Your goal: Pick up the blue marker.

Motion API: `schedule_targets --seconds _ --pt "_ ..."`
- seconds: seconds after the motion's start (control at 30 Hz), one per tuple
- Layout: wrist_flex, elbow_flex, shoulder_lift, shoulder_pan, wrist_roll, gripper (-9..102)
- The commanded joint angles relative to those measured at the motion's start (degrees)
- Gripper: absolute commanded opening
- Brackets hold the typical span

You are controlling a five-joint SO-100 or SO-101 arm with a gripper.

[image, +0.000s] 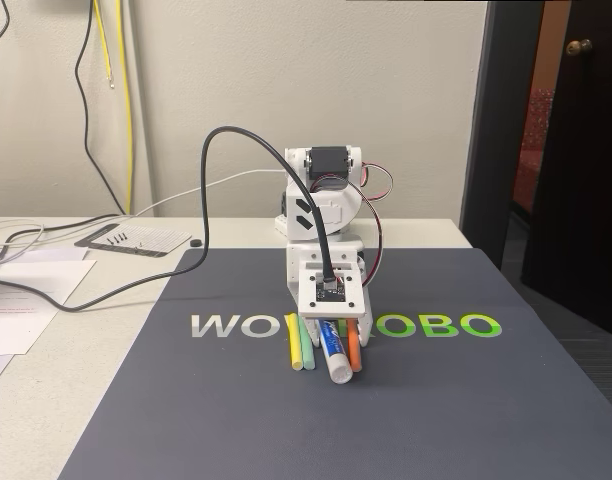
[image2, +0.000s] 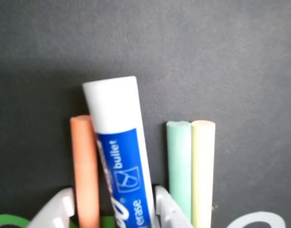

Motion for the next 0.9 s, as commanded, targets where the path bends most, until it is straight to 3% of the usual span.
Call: schedule_targets --seconds 0.0,0.37,0.87 --pt "-0.35 -1.32 2.46 -0.09 0.00 22" --pt "-0.70 -1.32 3.08 0.62 -0.35 9" --pt "2.64 -1.32 7.03 -0.35 1.49 10"
